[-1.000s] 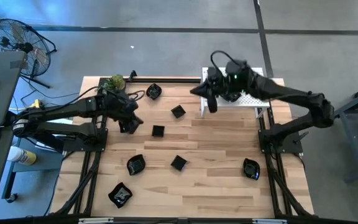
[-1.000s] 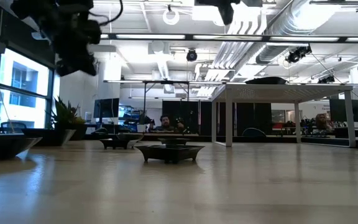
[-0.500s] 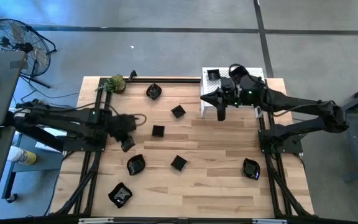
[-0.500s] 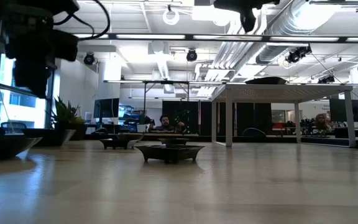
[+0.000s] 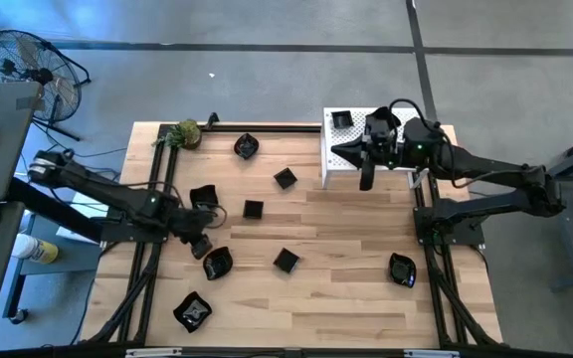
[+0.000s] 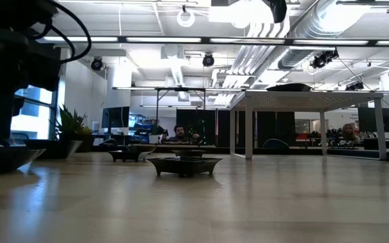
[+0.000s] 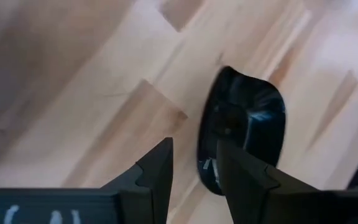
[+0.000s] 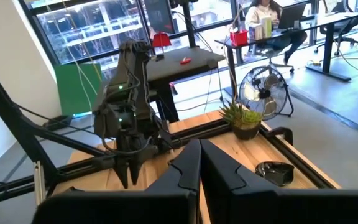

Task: Pick & Place Mini shaped plates
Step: Stack the leaf-shaped plate on top of the leaf-shaped plate on the shelf

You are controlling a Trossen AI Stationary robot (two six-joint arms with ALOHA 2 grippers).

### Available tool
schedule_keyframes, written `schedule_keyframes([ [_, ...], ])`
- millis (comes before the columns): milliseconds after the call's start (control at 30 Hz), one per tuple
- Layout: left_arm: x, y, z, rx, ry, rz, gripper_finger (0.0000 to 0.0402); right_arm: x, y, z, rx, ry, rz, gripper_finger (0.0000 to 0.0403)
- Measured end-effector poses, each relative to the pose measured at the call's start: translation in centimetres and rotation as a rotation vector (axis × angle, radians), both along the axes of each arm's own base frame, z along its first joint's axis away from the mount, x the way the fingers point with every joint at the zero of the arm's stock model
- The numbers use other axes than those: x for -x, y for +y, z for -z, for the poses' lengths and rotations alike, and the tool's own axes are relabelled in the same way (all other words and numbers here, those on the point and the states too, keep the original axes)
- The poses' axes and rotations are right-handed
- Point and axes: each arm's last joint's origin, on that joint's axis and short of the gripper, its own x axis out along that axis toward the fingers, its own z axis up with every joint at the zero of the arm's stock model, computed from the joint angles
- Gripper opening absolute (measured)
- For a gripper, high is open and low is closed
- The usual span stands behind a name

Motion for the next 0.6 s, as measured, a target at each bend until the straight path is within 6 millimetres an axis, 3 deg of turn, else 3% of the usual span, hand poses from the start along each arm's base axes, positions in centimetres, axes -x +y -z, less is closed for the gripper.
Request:
schedule_keyframes([
  [467,-0.6,-1.6,2.6,0.002,0.083,0.046,0.0122,-0.1,0.0,0.0,0.0,0.002,0.0,0.0003],
  [600,-1.3,-1.9,2.7,0.013,0.05,0.051,0.0106,-0.1,0.0,0.0,0.0,0.002,0.0,0.0002],
])
